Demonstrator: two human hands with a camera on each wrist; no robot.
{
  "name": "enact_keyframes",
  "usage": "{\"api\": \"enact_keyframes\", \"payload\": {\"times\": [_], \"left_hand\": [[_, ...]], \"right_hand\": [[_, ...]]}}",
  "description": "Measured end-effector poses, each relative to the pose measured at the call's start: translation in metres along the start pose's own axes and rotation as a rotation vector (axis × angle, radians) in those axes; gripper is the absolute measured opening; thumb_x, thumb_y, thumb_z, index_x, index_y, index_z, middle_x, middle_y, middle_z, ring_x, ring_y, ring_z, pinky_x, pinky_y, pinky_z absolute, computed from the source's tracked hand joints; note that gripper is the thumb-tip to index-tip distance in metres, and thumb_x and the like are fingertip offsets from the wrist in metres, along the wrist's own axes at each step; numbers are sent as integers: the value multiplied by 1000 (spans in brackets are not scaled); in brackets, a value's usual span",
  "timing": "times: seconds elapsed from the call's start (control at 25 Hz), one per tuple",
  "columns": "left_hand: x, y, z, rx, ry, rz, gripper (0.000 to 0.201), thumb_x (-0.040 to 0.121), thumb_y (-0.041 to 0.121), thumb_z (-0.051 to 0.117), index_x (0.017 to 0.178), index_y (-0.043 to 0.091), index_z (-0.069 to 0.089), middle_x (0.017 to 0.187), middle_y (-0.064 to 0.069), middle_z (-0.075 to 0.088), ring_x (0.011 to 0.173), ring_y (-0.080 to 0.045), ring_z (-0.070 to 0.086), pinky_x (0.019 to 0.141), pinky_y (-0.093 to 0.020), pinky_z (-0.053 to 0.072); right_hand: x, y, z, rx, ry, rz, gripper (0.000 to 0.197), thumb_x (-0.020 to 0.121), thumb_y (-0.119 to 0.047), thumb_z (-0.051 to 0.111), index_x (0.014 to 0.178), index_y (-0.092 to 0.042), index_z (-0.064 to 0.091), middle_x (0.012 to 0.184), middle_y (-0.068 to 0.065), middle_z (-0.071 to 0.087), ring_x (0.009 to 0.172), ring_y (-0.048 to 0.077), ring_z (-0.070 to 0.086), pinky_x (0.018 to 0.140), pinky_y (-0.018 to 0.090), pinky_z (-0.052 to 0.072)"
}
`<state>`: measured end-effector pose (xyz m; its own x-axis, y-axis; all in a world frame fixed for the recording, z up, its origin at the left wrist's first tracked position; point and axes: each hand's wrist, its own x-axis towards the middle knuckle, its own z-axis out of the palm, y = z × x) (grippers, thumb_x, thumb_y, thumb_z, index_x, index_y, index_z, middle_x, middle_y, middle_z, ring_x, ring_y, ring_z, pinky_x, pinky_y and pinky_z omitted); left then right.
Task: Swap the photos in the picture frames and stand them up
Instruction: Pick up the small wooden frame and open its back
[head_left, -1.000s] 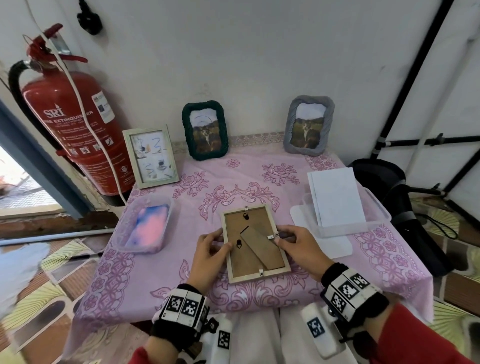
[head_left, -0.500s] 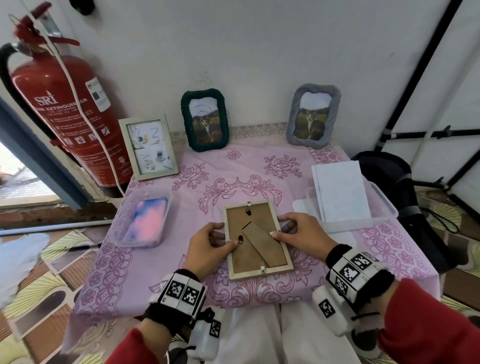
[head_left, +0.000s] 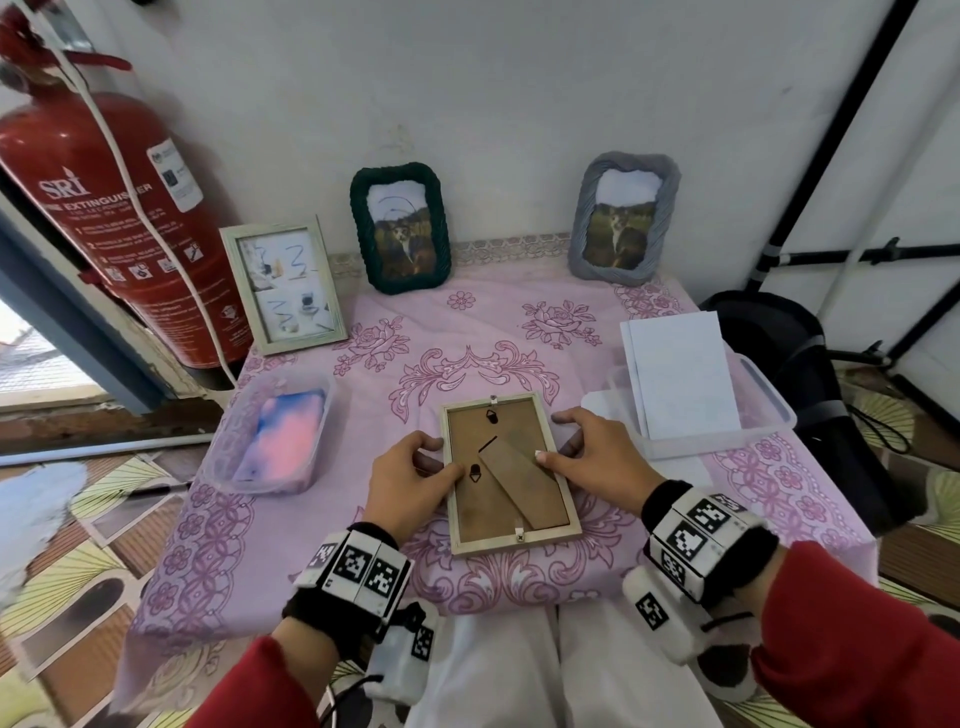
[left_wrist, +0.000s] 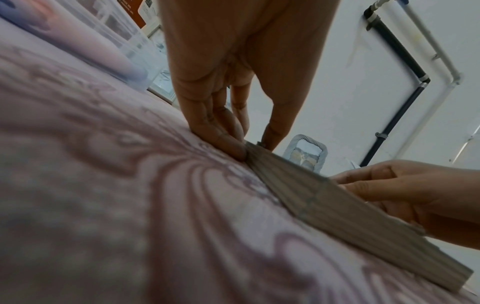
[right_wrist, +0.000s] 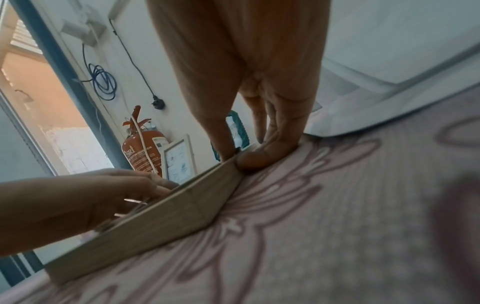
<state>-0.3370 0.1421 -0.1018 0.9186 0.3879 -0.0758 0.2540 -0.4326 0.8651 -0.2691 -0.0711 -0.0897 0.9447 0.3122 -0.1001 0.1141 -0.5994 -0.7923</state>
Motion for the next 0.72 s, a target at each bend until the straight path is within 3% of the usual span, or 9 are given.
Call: {"api": "enact_keyframes", "payload": {"times": [0.12,0.36,0.6,0.72], "left_hand": [[-1,0,1,1,8,5,21,76,16,73,93,15,61,68,0,64,63,-14,62,64,-25,55],[0,-1,3,-28,19,-2,18,77,12,70,93,14,61,66,0,60,63,-15,60,70,-34,57],[1,-3,1,-70,-5,-10,17,78,7,68,92,13,61,64,0,59,56,-9,58,52,-17,53],[4,-4,1,-116,-33,-37,17,78,5,67,94,10,61,64,-5,58,56,-14,59,55,-28,58]], "right_hand": [[4,-1,-2,-65,-35,-30,59,77,-31,74,126,-10,50,82,3,62,80,14,60,80,28,50],[5,-3,5,-149,-17,-60,38,85,-28,65,117,-9,55,89,8,66,77,17,59,71,25,43],[7,-3,7,-134,20,-50,24,89,-21,58,108,-6,55,85,16,66,73,22,55,69,24,38],[8,-3,7,-153,13,-57,20,89,-19,57,104,-5,55,75,7,61,77,25,58,70,25,39]]}}
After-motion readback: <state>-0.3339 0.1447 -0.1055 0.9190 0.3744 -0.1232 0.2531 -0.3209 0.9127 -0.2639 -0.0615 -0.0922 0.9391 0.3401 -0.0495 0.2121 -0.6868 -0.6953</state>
